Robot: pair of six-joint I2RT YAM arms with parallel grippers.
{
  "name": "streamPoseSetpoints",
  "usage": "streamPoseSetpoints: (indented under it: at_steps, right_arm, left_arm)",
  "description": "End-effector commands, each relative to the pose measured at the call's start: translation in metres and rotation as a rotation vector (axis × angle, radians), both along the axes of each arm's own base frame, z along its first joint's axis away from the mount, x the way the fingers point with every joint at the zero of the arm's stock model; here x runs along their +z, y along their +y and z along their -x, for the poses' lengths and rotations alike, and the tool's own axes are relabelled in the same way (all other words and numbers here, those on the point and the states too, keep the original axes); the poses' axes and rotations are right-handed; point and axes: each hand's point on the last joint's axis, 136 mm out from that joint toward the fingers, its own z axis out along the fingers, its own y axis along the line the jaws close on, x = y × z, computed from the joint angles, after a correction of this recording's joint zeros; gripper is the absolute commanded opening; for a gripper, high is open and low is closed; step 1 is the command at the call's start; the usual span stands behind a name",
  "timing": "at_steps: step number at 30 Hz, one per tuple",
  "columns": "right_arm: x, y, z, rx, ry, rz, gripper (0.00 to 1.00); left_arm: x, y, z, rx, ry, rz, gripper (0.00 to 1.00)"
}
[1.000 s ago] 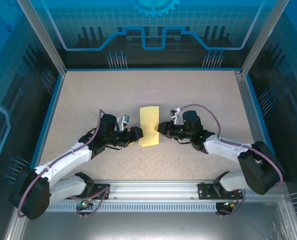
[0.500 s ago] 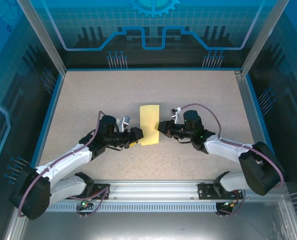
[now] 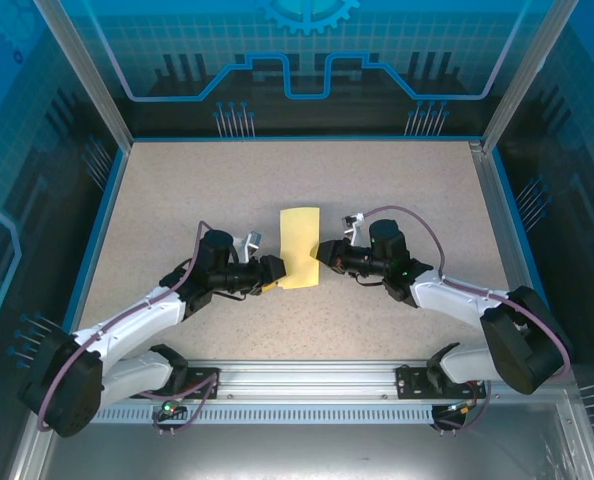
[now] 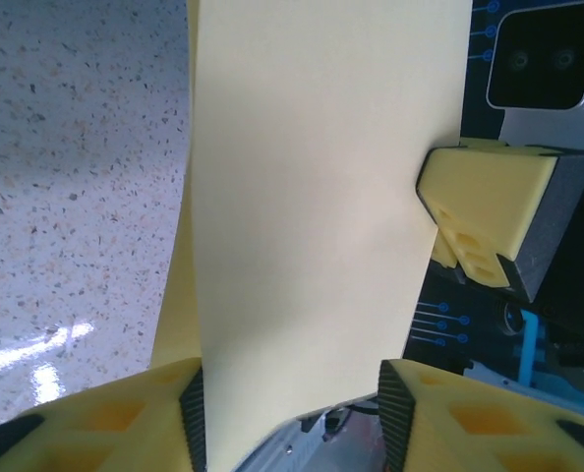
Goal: Fold a paper plane with a square sheet of paper (pick it up from the middle)
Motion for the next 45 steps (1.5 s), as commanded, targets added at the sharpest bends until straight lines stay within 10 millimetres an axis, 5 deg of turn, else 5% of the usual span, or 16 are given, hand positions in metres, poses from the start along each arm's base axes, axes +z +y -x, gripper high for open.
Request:
streamPoseSetpoints:
  at_steps: [1,20,31,45]
  right_arm:
    - [0.004,-0.005,-0.001,-0.006,-0.019,-0.009,0.11]
    - [-0.031,-0.003,0.003,0.002,0.040,0.031,0.12]
    - [-0.064,0.002,0.013,0.008,0.090,0.102,0.17]
    - [-0.122,-0.023,0.032,0.024,0.184,0.318,0.30]
  left_arm:
    - [0.007,-0.002,0.001,-0.022,-0.016,0.014,0.45]
    - [-0.005,0.010,0.003,-0.023,-0.018,-0.112,0.12]
    - [-0.045,0.007,0.015,-0.085,0.078,-0.167,0.04]
    - [-0.083,-0.016,0.017,-0.159,0.149,-0.213,0.06]
